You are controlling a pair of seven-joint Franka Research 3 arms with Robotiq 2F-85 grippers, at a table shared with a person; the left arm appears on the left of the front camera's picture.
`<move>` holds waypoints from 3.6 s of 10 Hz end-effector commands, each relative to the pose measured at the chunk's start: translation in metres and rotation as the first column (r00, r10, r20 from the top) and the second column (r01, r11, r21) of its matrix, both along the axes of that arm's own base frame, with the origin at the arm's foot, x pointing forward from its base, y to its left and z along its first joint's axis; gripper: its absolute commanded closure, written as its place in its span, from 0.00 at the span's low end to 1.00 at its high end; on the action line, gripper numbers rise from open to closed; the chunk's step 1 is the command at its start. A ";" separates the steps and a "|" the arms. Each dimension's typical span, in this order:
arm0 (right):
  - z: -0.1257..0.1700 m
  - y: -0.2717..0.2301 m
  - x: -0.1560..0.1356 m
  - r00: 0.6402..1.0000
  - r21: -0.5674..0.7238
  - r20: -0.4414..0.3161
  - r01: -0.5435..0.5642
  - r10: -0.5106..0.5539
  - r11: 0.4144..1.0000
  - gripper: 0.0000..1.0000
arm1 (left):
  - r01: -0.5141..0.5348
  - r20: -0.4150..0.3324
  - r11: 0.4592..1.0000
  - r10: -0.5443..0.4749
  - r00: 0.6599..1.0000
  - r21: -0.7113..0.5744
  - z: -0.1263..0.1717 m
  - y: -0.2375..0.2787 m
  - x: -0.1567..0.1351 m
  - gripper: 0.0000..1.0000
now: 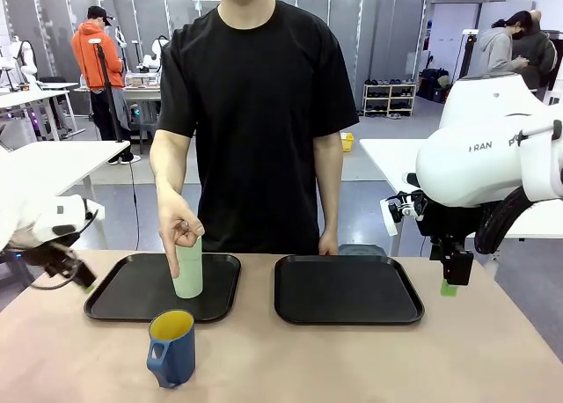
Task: Sort and store the cups by type.
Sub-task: Pick up the Handle plastic cup and place it into the empty Flat Tray.
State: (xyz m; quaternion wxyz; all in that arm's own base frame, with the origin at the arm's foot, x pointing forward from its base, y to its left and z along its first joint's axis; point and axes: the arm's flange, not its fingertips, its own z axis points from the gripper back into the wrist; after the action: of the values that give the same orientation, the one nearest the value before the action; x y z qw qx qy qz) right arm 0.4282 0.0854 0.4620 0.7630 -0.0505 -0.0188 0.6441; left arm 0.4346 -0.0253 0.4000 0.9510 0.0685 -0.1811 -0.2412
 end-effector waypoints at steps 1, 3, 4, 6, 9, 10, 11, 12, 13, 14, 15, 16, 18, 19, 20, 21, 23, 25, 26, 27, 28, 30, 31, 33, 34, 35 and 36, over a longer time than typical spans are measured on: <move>0.002 0.000 0.000 1.000 -0.010 -0.004 0.004 -0.004 1.000 0.00 | 0.241 -0.010 0.944 -0.246 0.969 0.225 0.020 0.018 -0.016 0.00; 0.002 0.000 0.000 1.000 -0.010 -0.004 0.004 -0.004 1.000 0.00 | 0.430 -0.036 0.847 -0.442 0.896 0.313 0.018 0.024 -0.022 0.00; 0.002 0.000 0.000 1.000 -0.010 -0.004 0.004 -0.004 1.000 0.00 | 0.556 -0.078 0.769 -0.563 0.823 0.316 0.015 0.022 -0.028 0.00; 0.002 0.000 0.000 1.000 -0.010 -0.004 0.004 -0.004 1.000 0.00 | 0.687 -0.093 0.674 -0.692 0.716 0.270 0.011 0.020 -0.034 0.00; 0.002 0.000 0.000 1.000 -0.010 -0.004 0.004 -0.004 1.000 0.00 | 0.785 -0.218 0.615 -0.758 0.615 0.074 0.003 0.020 -0.040 0.00; 0.002 0.000 0.000 1.000 -0.010 -0.004 0.004 -0.004 1.000 0.00 | 0.797 -0.227 0.602 -0.771 0.595 0.042 0.000 0.020 -0.039 0.00; 0.002 0.000 0.000 1.000 -0.010 -0.004 0.004 -0.004 1.000 0.00 | 0.796 -0.222 0.603 -0.769 0.599 0.058 -0.001 0.018 -0.038 0.00; 0.002 0.000 0.000 1.000 -0.010 -0.004 0.004 -0.004 1.000 0.00 | 0.799 -0.229 0.598 -0.771 0.594 0.063 -0.003 0.016 -0.036 0.00; 0.002 0.000 0.000 1.000 -0.010 -0.004 0.004 -0.004 1.000 0.00 | 0.805 -0.244 0.591 -0.773 0.585 0.058 -0.004 0.015 -0.035 0.00; 0.002 0.000 0.000 1.000 -0.010 -0.004 0.004 -0.004 1.000 0.00 | 0.793 -0.223 0.607 -0.767 0.601 0.052 -0.006 0.014 -0.029 0.00; 0.002 0.000 0.000 1.000 -0.010 -0.004 0.004 -0.004 1.000 0.00 | 0.793 -0.223 0.607 -0.767 0.601 0.052 -0.006 0.014 -0.029 0.00; 0.002 0.000 0.000 1.000 -0.010 -0.004 0.004 -0.004 1.000 0.00 | 0.793 -0.223 0.607 -0.767 0.601 0.052 -0.006 0.014 -0.029 0.00; 0.002 0.000 0.000 1.000 -0.010 -0.004 0.004 -0.004 1.000 0.00 | 0.793 -0.223 0.607 -0.767 0.601 0.052 -0.006 0.014 -0.029 0.00; 0.002 0.000 0.000 1.000 -0.010 -0.004 0.004 -0.004 1.000 0.00 | 0.792 -0.236 0.607 -0.763 0.602 0.062 -0.005 0.014 -0.029 0.00; 0.002 0.000 0.000 1.000 -0.010 -0.004 0.004 -0.004 1.000 0.00 | 0.809 -0.189 0.584 -0.789 0.585 0.064 -0.011 0.012 -0.026 0.00; 0.002 0.000 0.000 1.000 -0.010 -0.004 0.004 -0.004 1.000 0.00 | 0.835 -0.130 0.549 -0.825 0.549 0.038 -0.015 0.010 -0.027 0.00; 0.002 0.000 0.000 1.000 -0.010 -0.004 0.004 -0.004 1.000 0.00 | 0.876 -0.018 0.479 -0.878 0.479 -0.050 -0.030 0.004 -0.033 0.00; 0.002 0.000 0.000 1.000 -0.010 -0.004 0.004 -0.004 1.000 0.00 | 0.887 -0.034 0.443 -0.896 0.443 -0.134 -0.054 -0.005 -0.035 0.00; 0.002 0.000 0.000 1.000 -0.010 -0.004 0.004 -0.004 1.000 0.00 | 0.900 -0.010 0.405 -0.912 0.409 -0.163 -0.063 -0.010 -0.034 0.00; 0.002 0.000 0.000 1.000 -0.010 -0.004 0.004 -0.004 1.000 0.00 | 0.910 0.039 0.374 -0.922 0.386 -0.179 -0.074 -0.015 -0.034 0.00; 0.002 0.000 0.000 1.000 -0.010 -0.004 0.004 -0.004 1.000 0.00 | 0.925 0.113 0.335 -0.927 0.358 -0.180 -0.082 -0.016 -0.034 0.00; 0.002 0.000 0.000 1.000 -0.010 -0.004 0.004 -0.004 1.000 0.00 | 0.948 0.252 0.271 -0.918 0.307 -0.166 -0.093 -0.008 -0.036 0.00; 0.002 0.000 0.000 1.000 -0.010 -0.004 0.004 -0.004 1.000 0.00 | 0.950 0.318 0.246 -0.900 0.298 -0.194 -0.098 -0.005 -0.038 0.00; 0.002 0.000 0.000 1.000 -0.010 -0.004 0.004 -0.004 1.000 0.00 | 0.960 0.459 0.194 -0.847 0.267 -0.202 -0.108 -0.002 -0.034 0.00; 0.002 0.000 0.000 1.000 -0.010 -0.004 0.004 -0.004 1.000 0.00 | 0.960 0.490 0.186 -0.830 0.268 -0.210 -0.112 -0.003 -0.030 0.00; 0.002 0.000 0.000 1.000 -0.010 -0.004 0.004 -0.004 1.000 0.00 | 0.957 0.531 0.181 -0.801 0.278 -0.228 -0.114 -0.004 -0.026 0.00; 0.002 0.000 0.000 1.000 -0.010 -0.004 0.004 -0.004 1.000 0.00 | 0.955 0.560 0.177 -0.778 0.284 -0.238 -0.117 -0.005 -0.021 0.00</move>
State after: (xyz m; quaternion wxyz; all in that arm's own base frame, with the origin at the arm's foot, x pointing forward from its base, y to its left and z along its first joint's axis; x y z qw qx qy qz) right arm 0.4281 0.0857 0.4621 0.7627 -0.0501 -0.0184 0.6445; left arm 0.3987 -0.0296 0.2909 0.5757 -0.2671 -0.3760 -0.6752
